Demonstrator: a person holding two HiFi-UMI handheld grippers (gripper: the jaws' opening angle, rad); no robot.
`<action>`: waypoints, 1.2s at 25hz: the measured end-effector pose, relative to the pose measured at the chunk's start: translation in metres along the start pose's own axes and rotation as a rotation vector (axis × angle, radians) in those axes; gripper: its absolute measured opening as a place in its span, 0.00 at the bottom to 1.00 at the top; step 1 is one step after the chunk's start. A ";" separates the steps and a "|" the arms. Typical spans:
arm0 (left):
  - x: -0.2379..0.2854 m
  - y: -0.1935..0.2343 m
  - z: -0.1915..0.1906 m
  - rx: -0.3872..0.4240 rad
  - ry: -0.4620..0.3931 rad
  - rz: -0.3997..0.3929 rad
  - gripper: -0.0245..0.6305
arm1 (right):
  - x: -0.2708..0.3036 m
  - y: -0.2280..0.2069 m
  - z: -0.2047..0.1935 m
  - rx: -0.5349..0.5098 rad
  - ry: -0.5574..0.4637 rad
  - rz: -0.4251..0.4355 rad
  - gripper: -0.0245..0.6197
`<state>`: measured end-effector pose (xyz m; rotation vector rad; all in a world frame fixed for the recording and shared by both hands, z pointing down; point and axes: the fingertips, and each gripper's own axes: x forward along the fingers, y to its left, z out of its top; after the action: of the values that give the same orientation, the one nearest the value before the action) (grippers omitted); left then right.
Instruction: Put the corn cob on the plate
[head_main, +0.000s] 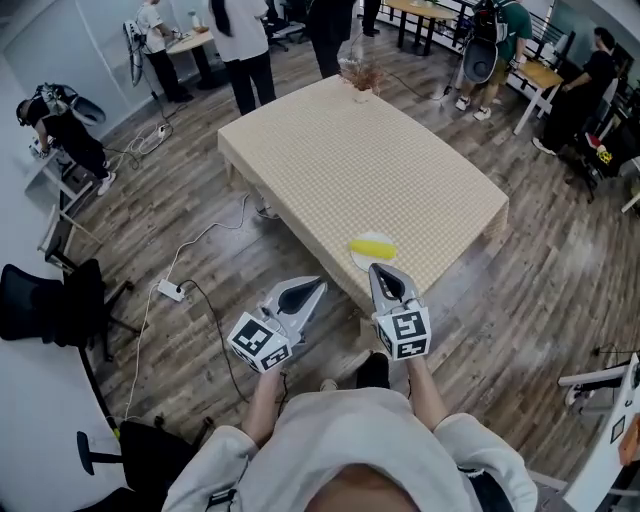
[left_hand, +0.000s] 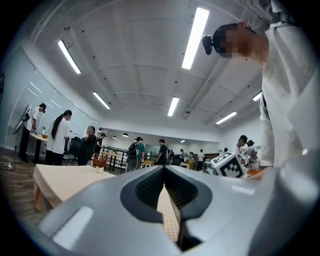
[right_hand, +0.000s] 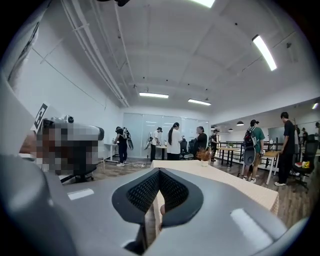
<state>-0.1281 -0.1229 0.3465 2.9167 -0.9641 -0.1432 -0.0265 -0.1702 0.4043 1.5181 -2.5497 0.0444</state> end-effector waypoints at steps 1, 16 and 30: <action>-0.007 -0.004 -0.001 -0.005 0.000 -0.007 0.05 | -0.007 0.011 -0.001 0.000 0.000 -0.001 0.03; -0.047 -0.101 -0.013 -0.030 -0.022 -0.038 0.05 | -0.114 0.056 -0.008 -0.030 -0.002 -0.026 0.03; -0.062 -0.233 -0.044 -0.040 0.033 -0.012 0.05 | -0.238 0.061 -0.045 -0.026 0.015 0.018 0.03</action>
<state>-0.0353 0.1023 0.3732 2.8793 -0.9282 -0.1129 0.0367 0.0710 0.4133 1.4801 -2.5418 0.0254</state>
